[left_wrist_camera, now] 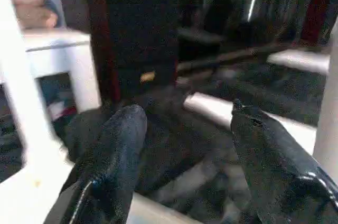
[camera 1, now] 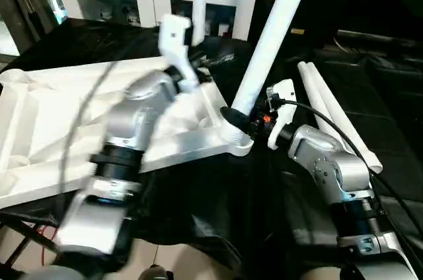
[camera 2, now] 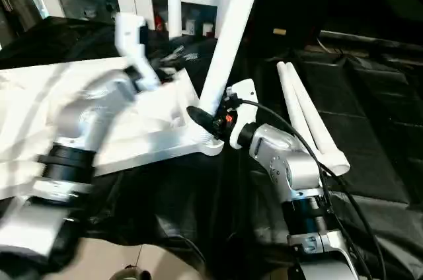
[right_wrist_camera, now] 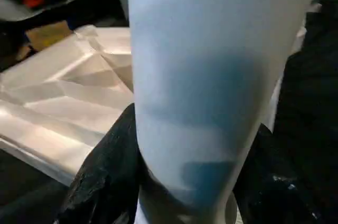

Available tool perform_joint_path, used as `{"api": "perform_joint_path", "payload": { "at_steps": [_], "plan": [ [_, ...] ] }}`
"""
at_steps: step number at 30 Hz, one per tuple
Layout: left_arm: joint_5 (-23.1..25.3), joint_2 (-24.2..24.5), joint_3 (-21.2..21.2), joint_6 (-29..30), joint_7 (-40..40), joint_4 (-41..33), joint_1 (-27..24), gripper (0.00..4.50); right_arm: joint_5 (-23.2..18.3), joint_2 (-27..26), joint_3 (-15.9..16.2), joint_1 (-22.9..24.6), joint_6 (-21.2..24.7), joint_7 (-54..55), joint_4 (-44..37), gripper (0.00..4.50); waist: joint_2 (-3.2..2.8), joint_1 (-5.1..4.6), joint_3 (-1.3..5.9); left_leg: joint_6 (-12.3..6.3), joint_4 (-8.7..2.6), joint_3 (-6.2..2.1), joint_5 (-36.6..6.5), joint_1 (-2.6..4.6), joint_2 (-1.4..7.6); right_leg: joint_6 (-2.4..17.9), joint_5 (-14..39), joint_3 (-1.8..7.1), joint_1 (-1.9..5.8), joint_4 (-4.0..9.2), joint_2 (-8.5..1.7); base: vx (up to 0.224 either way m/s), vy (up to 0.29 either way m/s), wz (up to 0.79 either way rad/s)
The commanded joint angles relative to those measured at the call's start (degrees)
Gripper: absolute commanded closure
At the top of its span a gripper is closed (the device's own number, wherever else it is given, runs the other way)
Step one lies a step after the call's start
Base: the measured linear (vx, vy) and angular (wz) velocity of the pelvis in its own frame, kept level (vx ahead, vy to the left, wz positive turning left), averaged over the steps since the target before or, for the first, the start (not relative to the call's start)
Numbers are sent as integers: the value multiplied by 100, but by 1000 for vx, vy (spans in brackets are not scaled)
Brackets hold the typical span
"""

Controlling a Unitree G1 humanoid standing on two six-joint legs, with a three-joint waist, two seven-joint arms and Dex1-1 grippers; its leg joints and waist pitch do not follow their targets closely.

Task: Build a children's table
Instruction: Insert table leg to table base

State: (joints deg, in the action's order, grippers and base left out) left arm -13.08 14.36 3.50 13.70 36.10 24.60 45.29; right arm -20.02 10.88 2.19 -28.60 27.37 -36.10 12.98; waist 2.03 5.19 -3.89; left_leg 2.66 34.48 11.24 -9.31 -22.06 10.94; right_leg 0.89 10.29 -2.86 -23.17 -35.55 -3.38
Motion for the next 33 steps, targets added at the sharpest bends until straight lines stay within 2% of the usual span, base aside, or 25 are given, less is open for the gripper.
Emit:
{"api": "perform_joint_path", "payload": {
  "at_steps": [1, 4, 5, 6, 8, 9, 10, 12, 13, 14, 15, 18, 21, 24, 27, 33],
  "plan": [
    [215, 116, 481, -118, 655, -9, -222, 123, 148, 90, -110, -108, -162, 156, 146, 261, -52, -4, 470, 178, -391, -132, -1051, 178, 230, 962, 932, 255, 260, 404, -457, 0, 0, 0],
    [184, 223, 725, -26, 1114, -121, -397, 116, 233, 140, -134, -155, -228, 257, 263, 261, -61, 10, 468, 236, -397, -115, -1057, 173, 230, 1036, 894, 263, 259, 390, -457, 0, 0, 0],
    [219, 391, 1073, 23, 1625, -244, -576, 116, 272, 167, -141, -178, -256, 279, 307, 261, -58, 10, 473, 234, -399, -119, -1052, 168, 225, 1060, 842, 262, 270, 384, -464, 0, 0, 0],
    [240, 420, 1133, 25, 1692, -255, -602, 116, 279, 171, -141, -181, -262, 282, 313, 261, -58, -4, 467, 229, -407, -116, -1087, 163, 228, 1062, 872, 266, 269, 382, -459, 0, 0, 0],
    [661, 565, 1563, -223, 1933, 7, -698, 116, 332, 194, -131, -192, -289, 282, 322, 261, -58, -14, 456, 222, -410, -119, -1165, 158, 222, 1004, 990, 271, 269, 409, -458, 0, 0, 0],
    [779, 511, 1564, -237, 1837, 263, -643, 116, 338, 205, -125, -197, -303, 275, 332, 261, -100, -25, 449, 234, -408, -117, -1221, 164, 215, 962, 1074, 278, 264, 420, -457, 0, 0, 0],
    [860, 454, 1542, -250, 1749, 523, -585, 116, 341, 215, -113, -193, -304, 265, 323, 261, -87, -37, 448, 251, -407, -113, -1266, 172, 216, 951, 1112, 276, 262, 429, -452, 0, 0, 0],
    [949, 402, 1514, -303, 1695, 884, -517, 153, 347, 226, -85, -176, -307, 258, 296, 261, -72, -26, 455, 256, -404, -125, -1311, 172, 213, 930, 1232, 274, 273, 440, -466, 0, 0, 0],
    [951, 410, 1522, -300, 1732, 936, -516, 153, 350, 226, -77, -168, -308, 260, 286, 261, -66, -27, 456, 249, -406, -127, -1292, 165, 209, 931, 1223, 273, 277, 441, -466, 0, 0, 0],
    [951, 412, 1525, -298, 1743, 949, -516, 156, 351, 226, -74, -166, -309, 260, 283, 261, -64, -30, 461, 247, -409, -133, -1264, 161, 217, 966, 1162, 270, 281, 425, -465, 0, 0, 0],
    [940, 428, 1552, -267, 1833, 976, -529, 166, 353, 229, -69, -158, -310, 254, 282, 261, -106, -37, 463, 248, -405, -130, -1274, 172, 222, 1018, 1067, 271, 265, 426, -461, 0, 0, 0],
    [944, 524, 1681, -207, 1993, 975, -605, 196, 405, 255, -37, -119, -354, 239, 293, 261, -120, -29, 468, 236, -402, -128, -1250, 169, 223, 1119, 872, 270, 269, 398, -453, 0, 0, 0],
    [977, 578, 1716, -187, 2047, 998, -624, 201, 420, 260, -44, -108, -362, 229, 297, 261, -107, -32, 460, 225, -403, -125, -1307, 176, 224, 1155, 908, 270, 272, 406, -459, 0, 0, 0],
    [1079, 571, 1657, -227, 2125, 1114, -604, 238, 421, 269, -40, -104, -371, 223, 302, 261, -114, -27, 450, 245, -411, -130, -1407, 186, 229, 1111, 1135, 272, 264, 432, -467, 0, 0, 0],
    [1153, 684, 1682, -251, 2217, 1075, -661, 246, 440, 263, -26, -109, -386, 204, 327, 261, -84, -28, 454, 238, -413, -131, -1373, 179, 232, 1104, 1114, 272, 268, 425, -470, 0, 0, 0],
    [1151, 759, 1656, -238, 2247, 1087, -725, 308, 474, 248, -17, -120, -393, 161, 341, 261, -101, -31, 453, 234, -414, -128, -1347, 180, 234, 1141, 1040, 272, 260, 411, -469, 0, 0, 0]
  ]
}}
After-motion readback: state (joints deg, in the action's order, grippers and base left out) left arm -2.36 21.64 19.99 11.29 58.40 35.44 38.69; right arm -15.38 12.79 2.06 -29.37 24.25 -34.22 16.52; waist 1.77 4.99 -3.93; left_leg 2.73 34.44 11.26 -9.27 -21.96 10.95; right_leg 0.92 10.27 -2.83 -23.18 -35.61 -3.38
